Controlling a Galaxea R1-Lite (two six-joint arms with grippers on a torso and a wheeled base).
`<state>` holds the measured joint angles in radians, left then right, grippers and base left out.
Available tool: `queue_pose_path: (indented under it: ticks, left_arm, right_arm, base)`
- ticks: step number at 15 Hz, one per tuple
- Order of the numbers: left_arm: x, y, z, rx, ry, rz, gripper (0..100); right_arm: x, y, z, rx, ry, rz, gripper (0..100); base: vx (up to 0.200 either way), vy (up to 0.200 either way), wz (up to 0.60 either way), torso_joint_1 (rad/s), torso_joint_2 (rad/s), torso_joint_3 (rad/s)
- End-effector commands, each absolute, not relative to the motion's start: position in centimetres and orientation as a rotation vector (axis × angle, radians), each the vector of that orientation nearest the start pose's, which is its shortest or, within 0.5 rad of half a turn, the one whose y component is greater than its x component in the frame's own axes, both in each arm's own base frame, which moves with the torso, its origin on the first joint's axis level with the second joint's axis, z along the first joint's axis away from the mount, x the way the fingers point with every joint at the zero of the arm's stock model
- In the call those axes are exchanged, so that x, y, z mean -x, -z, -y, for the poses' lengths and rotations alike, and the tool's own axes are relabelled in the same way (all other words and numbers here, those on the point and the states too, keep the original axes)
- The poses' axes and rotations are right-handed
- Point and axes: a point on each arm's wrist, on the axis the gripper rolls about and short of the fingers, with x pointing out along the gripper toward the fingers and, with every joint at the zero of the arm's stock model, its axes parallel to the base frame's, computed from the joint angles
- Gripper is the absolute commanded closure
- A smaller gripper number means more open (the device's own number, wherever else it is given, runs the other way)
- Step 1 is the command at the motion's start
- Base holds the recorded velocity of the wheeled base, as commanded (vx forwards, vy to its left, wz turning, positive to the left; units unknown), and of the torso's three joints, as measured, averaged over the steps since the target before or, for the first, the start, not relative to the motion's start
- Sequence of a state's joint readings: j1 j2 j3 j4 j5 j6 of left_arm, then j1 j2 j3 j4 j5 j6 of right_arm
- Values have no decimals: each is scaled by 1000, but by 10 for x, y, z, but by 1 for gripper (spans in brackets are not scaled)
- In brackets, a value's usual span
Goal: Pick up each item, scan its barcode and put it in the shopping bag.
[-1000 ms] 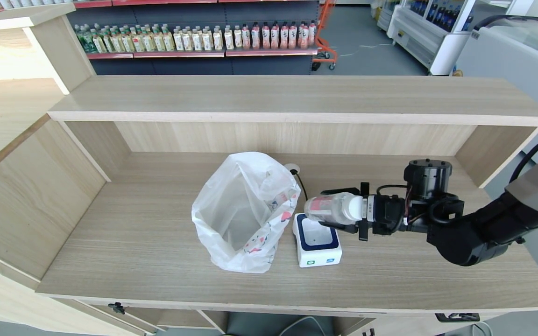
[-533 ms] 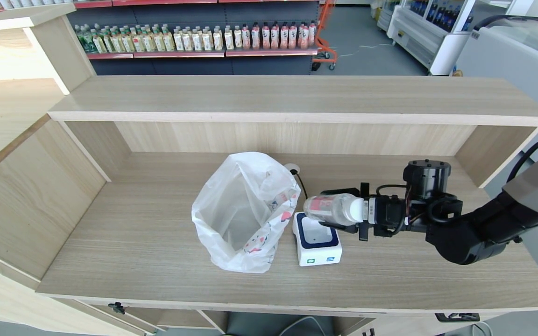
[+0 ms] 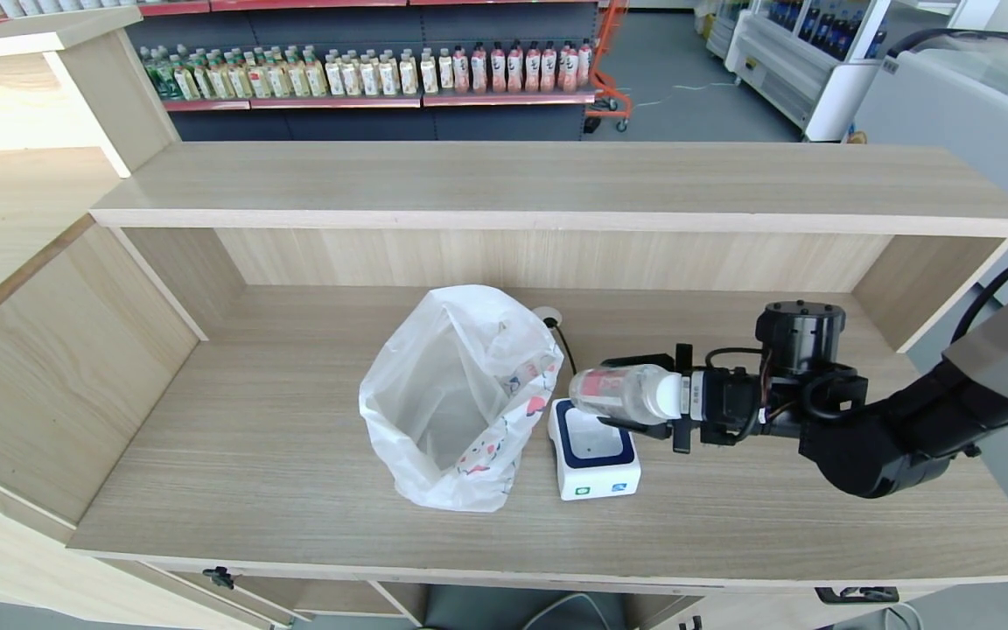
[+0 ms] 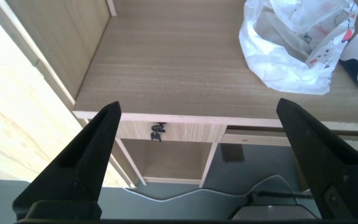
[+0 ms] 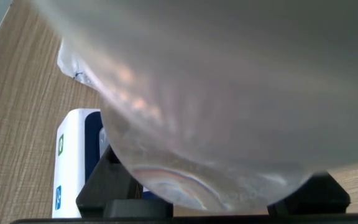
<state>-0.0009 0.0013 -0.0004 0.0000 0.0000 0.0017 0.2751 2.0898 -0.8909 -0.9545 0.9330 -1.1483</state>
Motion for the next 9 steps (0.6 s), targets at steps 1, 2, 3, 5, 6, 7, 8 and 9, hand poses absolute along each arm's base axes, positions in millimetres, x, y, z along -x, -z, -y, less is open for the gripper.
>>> queue_pose_path:
  ticks: [1,2,3,5,6,7,8,9]
  left_arm:
    - [23,-76,0,-2,0,0,0]
    - [23,-76,0,-2,0,-2,0]
    - [23,-76,0,-2,0,-2,0]
    - [23,-76,0,-2,0,0,0]
    - [23,-76,0,-2,0,0,0]
    - [23,-76,0,-2,2,-2,0]
    - [23,-76,0,-2,2,0,0]
    - [23,-76,0,-2,0,-2,0]
  right_arm:
    - [-354,-101,-119,907,-1194,459,100]
    - [-354,-103,-119,898,-1192,454,100]
    - [-354,-105,-119,875,-1188,443,100]
    - [-355,-119,-118,831,-1167,442,100]
    - [-356,-129,-118,795,-1150,450,100]
    - [-354,-143,-118,741,-1128,470,100]
    - [-351,-158,-119,681,-1087,485,100]
    - [-347,-171,-117,623,-1041,490,100]
  base:
    - [0,0,0,0,0,0]
    - [0,0,0,0,0,0]
    - [0,0,0,0,0,0]
    - [0,0,0,0,0,0]
    - [0,0,0,0,0,0]
    - [0,0,0,0,0,0]
    - [0,0,0,0,0,0]
    - [0,0,0,0,0,0]
